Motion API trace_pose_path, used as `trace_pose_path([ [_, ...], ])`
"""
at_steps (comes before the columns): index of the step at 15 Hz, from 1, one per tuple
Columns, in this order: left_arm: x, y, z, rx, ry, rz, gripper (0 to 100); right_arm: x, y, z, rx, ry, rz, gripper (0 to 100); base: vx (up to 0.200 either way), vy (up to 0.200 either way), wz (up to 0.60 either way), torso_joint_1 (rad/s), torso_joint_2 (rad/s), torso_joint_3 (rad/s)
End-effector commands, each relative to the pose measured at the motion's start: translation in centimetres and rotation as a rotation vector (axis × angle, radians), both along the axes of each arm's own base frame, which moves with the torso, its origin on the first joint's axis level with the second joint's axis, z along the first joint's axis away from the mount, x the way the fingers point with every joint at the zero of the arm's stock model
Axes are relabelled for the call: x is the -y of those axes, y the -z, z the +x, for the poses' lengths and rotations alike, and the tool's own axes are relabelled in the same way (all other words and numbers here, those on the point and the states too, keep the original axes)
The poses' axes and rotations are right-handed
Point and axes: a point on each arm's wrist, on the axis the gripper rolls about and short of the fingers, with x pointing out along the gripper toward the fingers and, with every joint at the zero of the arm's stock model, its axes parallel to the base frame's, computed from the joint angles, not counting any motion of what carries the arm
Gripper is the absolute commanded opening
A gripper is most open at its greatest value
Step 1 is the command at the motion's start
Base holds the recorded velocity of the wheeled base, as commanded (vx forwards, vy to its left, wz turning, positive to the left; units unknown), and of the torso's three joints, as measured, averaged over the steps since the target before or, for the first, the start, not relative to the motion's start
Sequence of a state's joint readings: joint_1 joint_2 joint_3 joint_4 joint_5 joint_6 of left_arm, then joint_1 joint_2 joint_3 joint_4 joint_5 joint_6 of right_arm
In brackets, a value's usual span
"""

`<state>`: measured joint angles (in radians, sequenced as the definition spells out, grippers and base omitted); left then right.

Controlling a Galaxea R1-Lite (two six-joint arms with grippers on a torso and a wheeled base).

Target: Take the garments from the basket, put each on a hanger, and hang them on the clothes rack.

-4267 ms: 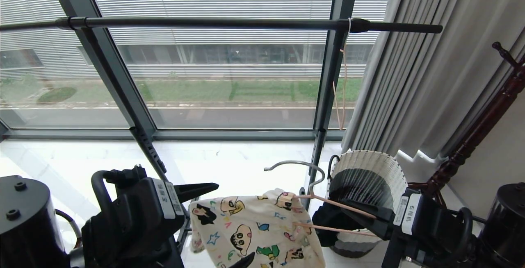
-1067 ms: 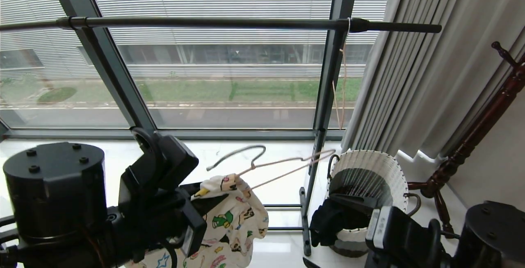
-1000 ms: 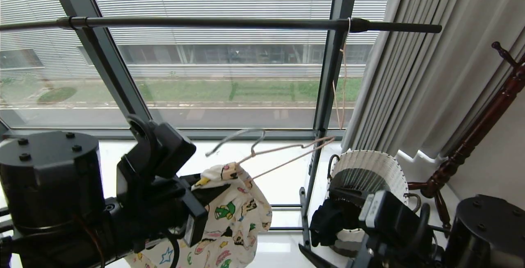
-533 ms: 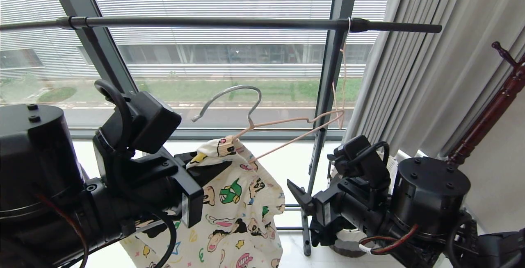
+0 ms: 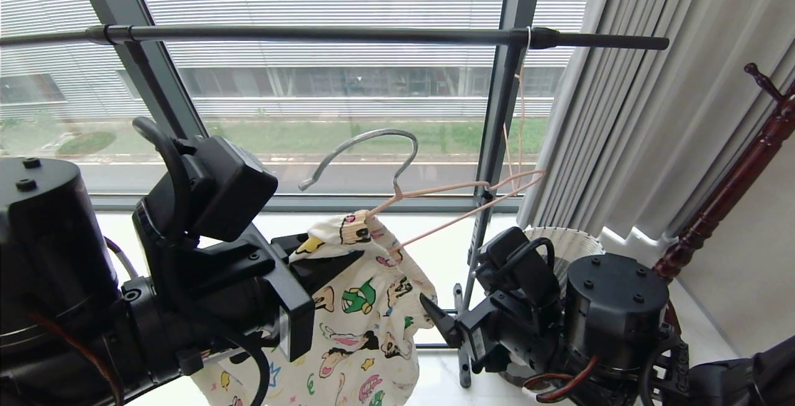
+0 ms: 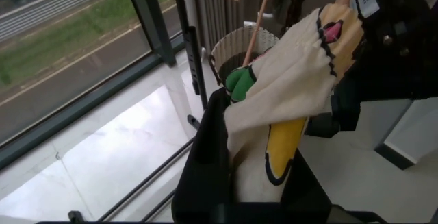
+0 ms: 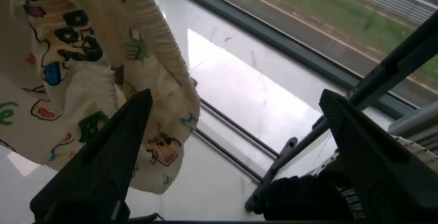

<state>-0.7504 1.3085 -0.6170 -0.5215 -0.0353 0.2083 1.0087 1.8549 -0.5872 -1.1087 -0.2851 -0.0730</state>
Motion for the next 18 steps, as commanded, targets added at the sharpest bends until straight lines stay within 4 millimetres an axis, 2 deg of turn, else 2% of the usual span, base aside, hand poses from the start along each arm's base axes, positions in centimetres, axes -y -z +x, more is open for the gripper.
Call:
trace_pose_path([
  [1,0.3,0.0,-0.3,0.001,0.021,-0.001,0,-0.5,0.9,0.1,-0.014,-0.005,-0.023,100,0.000,0.000,0.00,0.000,0.00,0.000],
  [7,0.6,0.0,-0.6,0.001,0.033,0.000,0,-0.2,2.7,0.5,-0.041,0.015,-0.090,100,0.000,0.000,0.00,0.000,0.00,0.000],
  [12,0.4,0.5,-0.6,-0.005,-0.035,0.020,0,3.6,3.0,4.1,0.098,0.146,-0.205,100,0.000,0.000,0.00,0.000,0.00,0.000],
  [18,-0.2,1.5,-0.7,-0.026,-0.048,0.046,0,6.7,2.2,6.5,0.125,0.274,-0.187,100,0.000,0.000,0.00,0.000,0.00,0.000],
])
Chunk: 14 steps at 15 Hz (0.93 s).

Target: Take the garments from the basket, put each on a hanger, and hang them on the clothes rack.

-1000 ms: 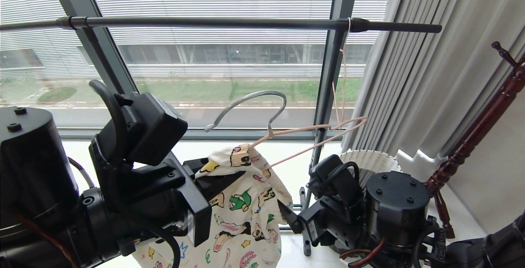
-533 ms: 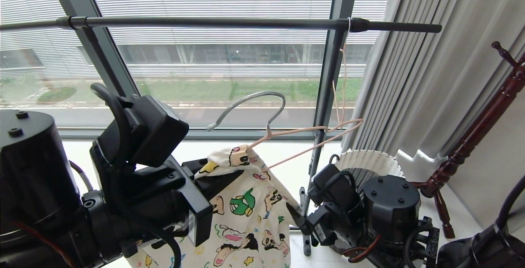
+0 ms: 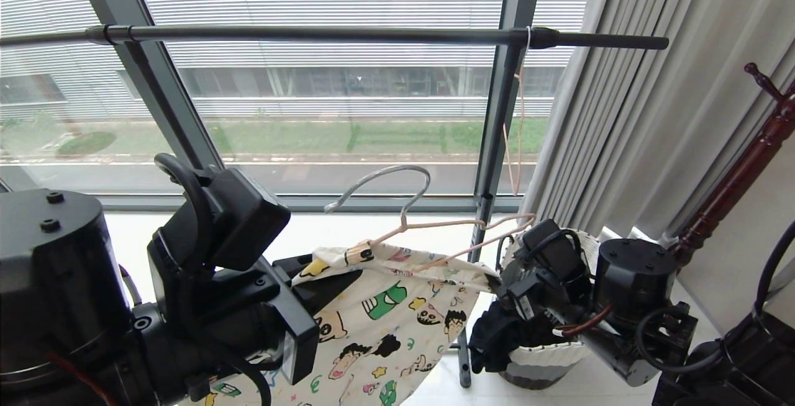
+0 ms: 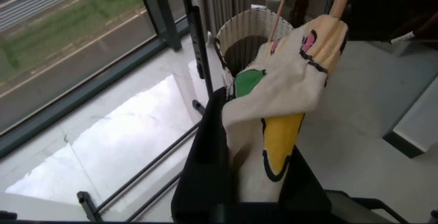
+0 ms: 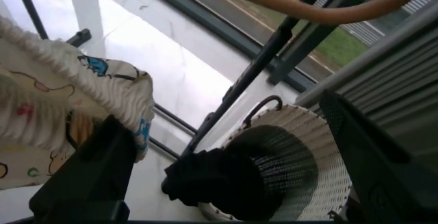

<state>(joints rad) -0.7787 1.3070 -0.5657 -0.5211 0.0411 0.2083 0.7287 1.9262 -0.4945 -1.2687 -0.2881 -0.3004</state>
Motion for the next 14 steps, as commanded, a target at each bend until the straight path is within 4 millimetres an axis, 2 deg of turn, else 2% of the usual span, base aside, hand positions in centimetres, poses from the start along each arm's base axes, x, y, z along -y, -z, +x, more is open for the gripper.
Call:
trace_pose_path([
  [1,-0.3,0.3,-0.3,-0.005,-0.001,0.007,0,1.1,-0.6,0.7,0.013,0.040,0.011,100,0.000,0.000,0.00,0.000,0.00,0.000],
  [6,-1.2,2.3,-1.1,-0.049,-0.003,0.057,0,3.0,-1.5,1.6,0.043,0.091,0.019,100,0.000,0.000,0.00,0.000,0.00,0.000],
  [11,-1.5,3.5,-1.4,-0.062,0.003,0.107,0,3.3,-2.2,1.5,0.063,0.082,0.027,100,0.000,0.000,0.00,0.000,0.00,0.000],
  [14,-1.9,3.9,-0.6,-0.069,-0.034,0.135,0,3.4,-2.9,1.1,0.088,0.054,0.021,100,0.000,0.000,0.00,0.000,0.00,0.000],
])
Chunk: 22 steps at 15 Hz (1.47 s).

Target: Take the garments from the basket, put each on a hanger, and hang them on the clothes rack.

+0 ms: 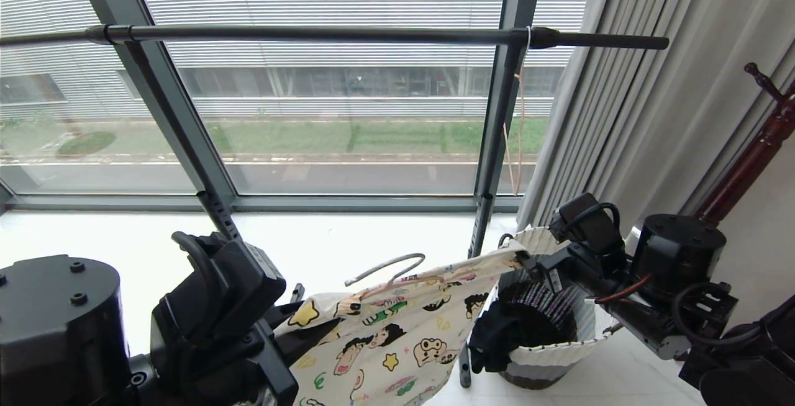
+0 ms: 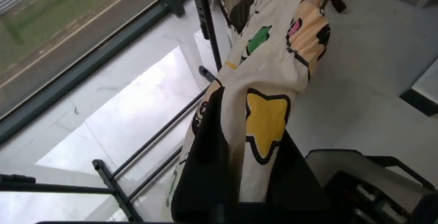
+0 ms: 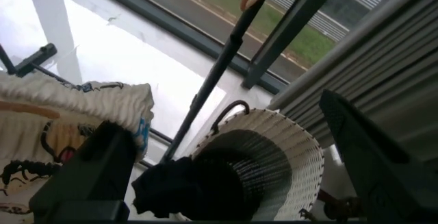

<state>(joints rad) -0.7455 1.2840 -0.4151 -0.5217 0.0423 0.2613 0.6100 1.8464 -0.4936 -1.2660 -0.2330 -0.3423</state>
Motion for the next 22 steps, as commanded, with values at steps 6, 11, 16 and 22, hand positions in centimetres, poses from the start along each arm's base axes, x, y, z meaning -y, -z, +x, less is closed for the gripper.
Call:
trace_pose_path([
  [6,-1.5,-0.4,2.8,0.005,-0.176,0.000,0,-1.6,-1.3,-6.3,0.059,-0.314,-0.066,100,0.000,0.000,0.00,0.000,0.00,0.000],
  [11,0.4,-1.2,2.1,0.052,-0.090,-0.089,0,-3.9,-1.6,-10.2,0.080,-0.491,-0.068,100,0.000,0.000,0.00,0.000,0.00,0.000],
  [16,2.5,-0.1,0.1,0.015,0.058,-0.056,0,-2.8,-4.0,-10.2,0.052,-0.528,-0.086,100,0.000,0.000,0.00,0.000,0.00,0.000],
  [22,4.3,0.1,-2.0,0.008,0.197,-0.051,0,-0.8,-7.2,-10.1,-0.040,-0.648,-0.219,100,0.000,0.000,0.00,0.000,0.00,0.000],
])
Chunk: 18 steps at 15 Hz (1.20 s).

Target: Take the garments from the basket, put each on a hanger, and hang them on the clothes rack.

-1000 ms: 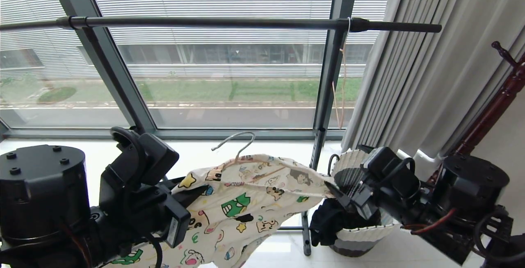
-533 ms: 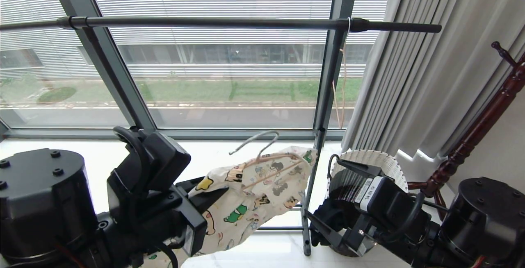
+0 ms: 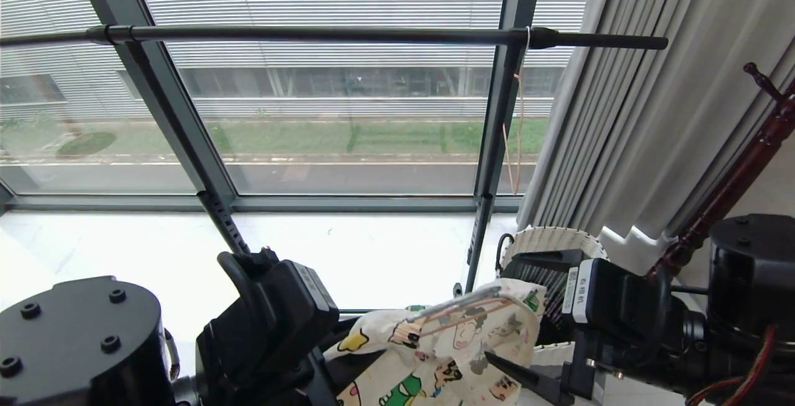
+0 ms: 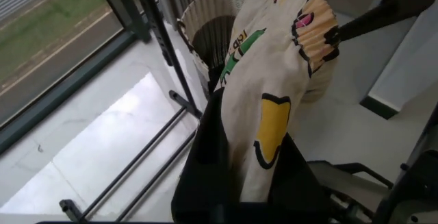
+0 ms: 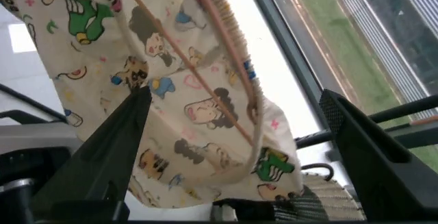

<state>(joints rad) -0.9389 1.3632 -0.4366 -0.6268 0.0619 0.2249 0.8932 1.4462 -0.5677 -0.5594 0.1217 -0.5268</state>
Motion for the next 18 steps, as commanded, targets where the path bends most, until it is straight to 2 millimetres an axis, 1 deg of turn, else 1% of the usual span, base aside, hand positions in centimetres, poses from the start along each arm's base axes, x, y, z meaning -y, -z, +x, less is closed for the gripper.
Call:
trace_pose_path([
  [1,0.5,0.1,-0.6,-0.002,0.040,0.003,0,0.8,-1.9,0.3,0.046,0.006,0.037,100,0.000,0.000,0.00,0.000,0.00,0.000],
  [2,0.9,0.1,-1.1,-0.002,0.070,0.003,0,0.7,-1.9,0.2,0.021,-0.024,0.008,100,0.000,0.000,0.00,0.000,0.00,0.000],
  [4,1.0,0.1,-1.3,-0.003,0.088,0.001,0,0.7,-1.7,0.1,-0.002,-0.056,-0.018,100,0.000,0.000,0.00,0.000,0.00,0.000],
  [5,1.2,0.0,-1.7,-0.003,0.120,-0.003,0,0.9,-1.0,-0.1,-0.053,-0.091,-0.072,100,0.000,0.000,0.00,0.000,0.00,0.000],
  [6,1.3,-0.1,-1.8,0.001,0.133,-0.004,0,0.9,-0.9,-0.2,-0.064,-0.098,-0.082,100,0.000,0.000,0.00,0.000,0.00,0.000],
  [9,1.5,-0.1,-2.0,0.031,0.166,0.018,0,0.8,-0.1,-0.1,-0.096,-0.117,-0.117,100,0.000,0.000,0.00,0.000,0.00,0.000],
  [15,1.6,-0.1,-2.1,0.037,0.184,0.020,0,0.9,0.2,-0.3,-0.112,-0.127,-0.151,100,0.000,0.000,0.00,0.000,0.00,0.000],
  [16,1.6,-0.1,-2.2,0.037,0.187,0.020,0,0.8,0.2,-0.3,-0.112,-0.129,-0.153,0,0.000,0.000,0.00,0.000,0.00,0.000],
  [18,1.7,-0.2,-2.3,0.040,0.194,0.020,0,0.8,0.2,-0.4,-0.113,-0.132,-0.155,0,0.000,0.000,0.00,0.000,0.00,0.000],
])
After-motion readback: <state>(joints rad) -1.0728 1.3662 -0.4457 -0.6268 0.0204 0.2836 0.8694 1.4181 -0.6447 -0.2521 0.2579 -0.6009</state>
